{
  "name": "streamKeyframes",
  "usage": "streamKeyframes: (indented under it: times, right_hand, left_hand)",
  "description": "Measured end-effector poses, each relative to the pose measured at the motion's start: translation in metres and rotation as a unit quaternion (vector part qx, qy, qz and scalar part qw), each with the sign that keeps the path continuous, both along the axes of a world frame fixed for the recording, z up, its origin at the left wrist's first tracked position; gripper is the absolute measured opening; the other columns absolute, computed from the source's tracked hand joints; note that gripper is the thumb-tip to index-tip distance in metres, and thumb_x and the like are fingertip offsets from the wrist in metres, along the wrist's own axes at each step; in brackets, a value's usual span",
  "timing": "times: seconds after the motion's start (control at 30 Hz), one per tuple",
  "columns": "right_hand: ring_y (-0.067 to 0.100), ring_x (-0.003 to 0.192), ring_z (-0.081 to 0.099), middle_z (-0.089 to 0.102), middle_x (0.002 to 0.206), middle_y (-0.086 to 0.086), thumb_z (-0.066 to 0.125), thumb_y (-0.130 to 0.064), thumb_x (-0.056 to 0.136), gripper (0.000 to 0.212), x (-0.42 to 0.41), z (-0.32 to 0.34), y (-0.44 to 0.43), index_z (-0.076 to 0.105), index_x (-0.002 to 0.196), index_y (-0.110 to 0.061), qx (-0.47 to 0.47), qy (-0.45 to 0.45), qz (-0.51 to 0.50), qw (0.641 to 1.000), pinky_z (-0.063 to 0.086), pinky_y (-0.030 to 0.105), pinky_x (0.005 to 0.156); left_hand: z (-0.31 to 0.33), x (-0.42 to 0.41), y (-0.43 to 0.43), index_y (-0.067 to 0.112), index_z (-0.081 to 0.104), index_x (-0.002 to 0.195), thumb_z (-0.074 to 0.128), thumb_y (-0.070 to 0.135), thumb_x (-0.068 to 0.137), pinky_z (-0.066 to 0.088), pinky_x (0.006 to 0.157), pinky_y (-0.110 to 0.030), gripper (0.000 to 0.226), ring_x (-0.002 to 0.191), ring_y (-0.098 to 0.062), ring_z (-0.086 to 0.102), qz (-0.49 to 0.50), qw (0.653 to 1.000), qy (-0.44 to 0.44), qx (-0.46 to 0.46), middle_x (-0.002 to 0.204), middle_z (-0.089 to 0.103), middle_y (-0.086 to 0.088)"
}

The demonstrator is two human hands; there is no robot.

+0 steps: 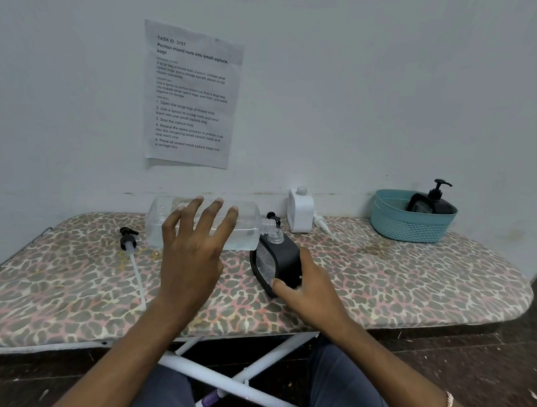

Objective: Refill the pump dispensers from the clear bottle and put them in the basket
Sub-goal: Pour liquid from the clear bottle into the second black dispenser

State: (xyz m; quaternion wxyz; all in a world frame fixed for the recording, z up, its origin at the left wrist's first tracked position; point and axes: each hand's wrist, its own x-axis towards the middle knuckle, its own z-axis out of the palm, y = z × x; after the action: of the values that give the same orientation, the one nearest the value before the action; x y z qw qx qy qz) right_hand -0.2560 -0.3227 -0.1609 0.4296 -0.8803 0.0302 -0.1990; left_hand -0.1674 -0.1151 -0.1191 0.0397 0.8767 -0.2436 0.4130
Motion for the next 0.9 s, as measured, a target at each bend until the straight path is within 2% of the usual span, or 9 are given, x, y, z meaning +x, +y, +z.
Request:
streamKeyframes:
  times: [0.23, 0.9]
  right_hand:
    - [-0.005, 0.089, 0.064, 0.067, 0.103, -0.016, 0.073, -0.036, 0.088, 0.053, -0.0004, 0.0002, 0.0003, 0.045, 0.132, -0.031, 0.002, 0.001, -0.002, 1.000, 0.053, 0.014, 0.068]
    - [-0.006, 0.087, 0.062, 0.066, 0.099, -0.016, 0.073, -0.036, 0.088, 0.047, 0.0000, -0.0003, 0.0006, 0.045, 0.125, -0.032, -0.002, 0.006, -0.007, 1.000, 0.050, 0.011, 0.064]
  left_hand:
    - [0.0000, 0.0001, -0.0004, 0.017, 0.062, 0.141, 0.063, -0.016, 0.065, 0.029, 0.112, -0.054, 0.082, 0.141, -0.040, 0.049, 0.002, 1.000, 0.000, 0.001, 0.146, 0.061, -0.012]
    - [0.0014, -0.0012, -0.0010, 0.017, 0.064, 0.140, 0.066, -0.017, 0.064, 0.028, 0.111, -0.053, 0.083, 0.142, -0.041, 0.048, 0.002, 1.000, 0.002, -0.002, 0.145, 0.062, -0.012]
